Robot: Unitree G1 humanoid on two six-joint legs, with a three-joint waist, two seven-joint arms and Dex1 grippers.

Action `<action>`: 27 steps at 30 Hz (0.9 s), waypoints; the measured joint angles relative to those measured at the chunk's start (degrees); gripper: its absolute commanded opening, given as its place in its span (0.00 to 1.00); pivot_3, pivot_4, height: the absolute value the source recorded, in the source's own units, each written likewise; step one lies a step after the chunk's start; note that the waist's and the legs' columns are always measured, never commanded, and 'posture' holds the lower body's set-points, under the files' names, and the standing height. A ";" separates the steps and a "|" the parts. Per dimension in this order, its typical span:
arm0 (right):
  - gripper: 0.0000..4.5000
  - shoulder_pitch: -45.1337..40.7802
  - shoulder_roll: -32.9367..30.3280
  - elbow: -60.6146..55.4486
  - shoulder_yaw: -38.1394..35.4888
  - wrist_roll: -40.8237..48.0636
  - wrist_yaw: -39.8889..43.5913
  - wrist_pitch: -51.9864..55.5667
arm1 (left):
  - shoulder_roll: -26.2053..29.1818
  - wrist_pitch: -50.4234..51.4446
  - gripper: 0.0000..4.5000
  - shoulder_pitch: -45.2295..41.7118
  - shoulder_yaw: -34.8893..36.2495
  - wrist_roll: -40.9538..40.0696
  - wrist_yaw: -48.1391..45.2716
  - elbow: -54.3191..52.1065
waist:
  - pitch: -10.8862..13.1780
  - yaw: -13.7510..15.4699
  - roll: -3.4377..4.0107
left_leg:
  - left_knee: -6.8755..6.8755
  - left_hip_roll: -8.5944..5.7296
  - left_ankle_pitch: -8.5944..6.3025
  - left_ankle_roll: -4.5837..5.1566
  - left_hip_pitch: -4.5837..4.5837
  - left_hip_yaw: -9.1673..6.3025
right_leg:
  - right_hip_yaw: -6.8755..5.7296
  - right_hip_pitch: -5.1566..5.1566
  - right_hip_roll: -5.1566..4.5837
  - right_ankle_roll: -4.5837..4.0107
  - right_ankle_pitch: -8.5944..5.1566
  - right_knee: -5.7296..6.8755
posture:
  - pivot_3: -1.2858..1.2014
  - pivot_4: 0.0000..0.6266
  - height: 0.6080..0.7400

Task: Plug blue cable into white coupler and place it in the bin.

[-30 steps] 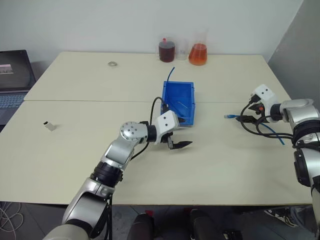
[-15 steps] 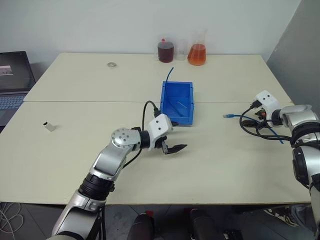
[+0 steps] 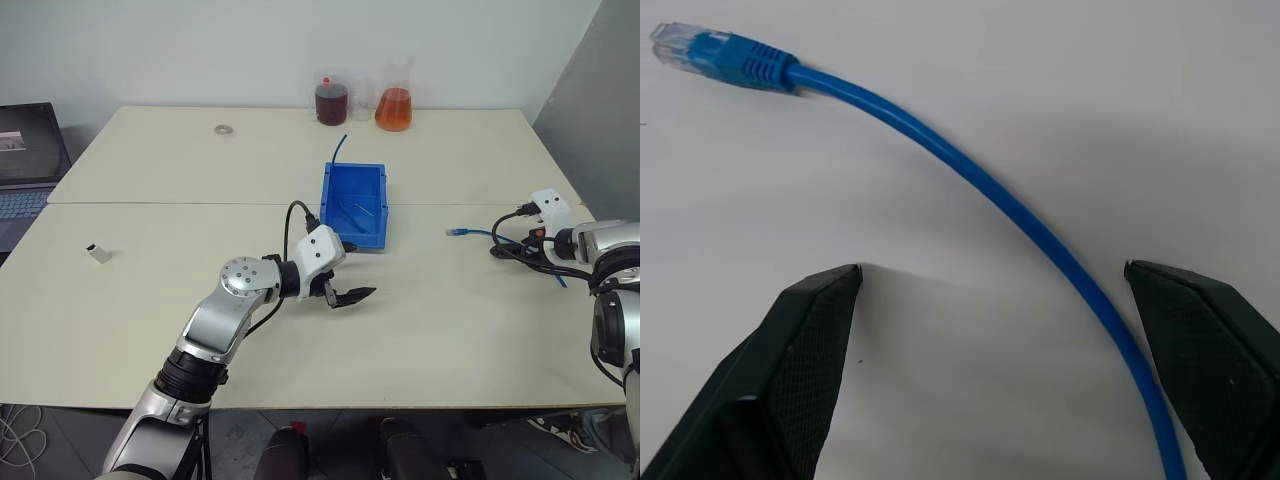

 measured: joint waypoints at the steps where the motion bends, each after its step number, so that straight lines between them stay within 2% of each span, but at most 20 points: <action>1: 0.80 0.00 -0.04 -0.02 -0.06 0.01 0.19 0.13 | 0.02 0.02 1.00 0.00 0.00 0.00 0.02 0.00 | 0.00 -0.02 0.00 | 0.00 0.00 0.00 0.00 0.00 0.00 | 0.00 0.00 0.00 0.00 0.00 0.00 | 0.52 0.24 1.00; 10: 0.36 0.22 -0.22 -0.12 -0.25 -0.68 0.68 0.13 | 0.04 0.12 1.00 -0.35 0.00 0.00 0.29 0.01 | 0.00 -0.11 0.00 | 0.00 0.00 0.00 0.00 0.02 0.00 | 0.00 0.00 0.00 0.00 0.00 0.02 | 0.52 0.24 1.00; 16: 0.01 0.23 -0.27 -0.12 -0.20 -0.97 1.93 0.17 | 0.09 0.10 1.00 -0.35 0.00 0.00 0.34 0.02 | 0.00 -0.16 0.00 | 0.00 0.00 0.00 0.00 0.02 0.00 | 0.01 0.00 0.00 0.00 0.00 0.03 | 0.52 0.24 1.00; 23: 0.01 0.11 0.05 -0.28 0.15 -0.96 5.74 -0.11 | 0.90 0.33 1.00 0.32 0.32 -0.26 0.17 -0.50 | 0.00 -0.46 0.00 | 0.00 0.00 0.00 0.00 0.03 0.00 | 0.01 0.00 0.01 0.00 0.00 0.03 | 0.52 0.24 1.00; 27: 0.01 -0.23 1.23 -1.53 1.80 -0.87 16.90 0.02 | 4.18 2.28 1.00 4.83 2.91 -2.50 -0.44 -4.15 | 0.01 -1.28 0.04 | 0.00 0.03 0.00 0.00 0.05 0.00 | 0.01 -0.01 0.02 0.00 0.00 0.10 | 0.52 0.24 1.00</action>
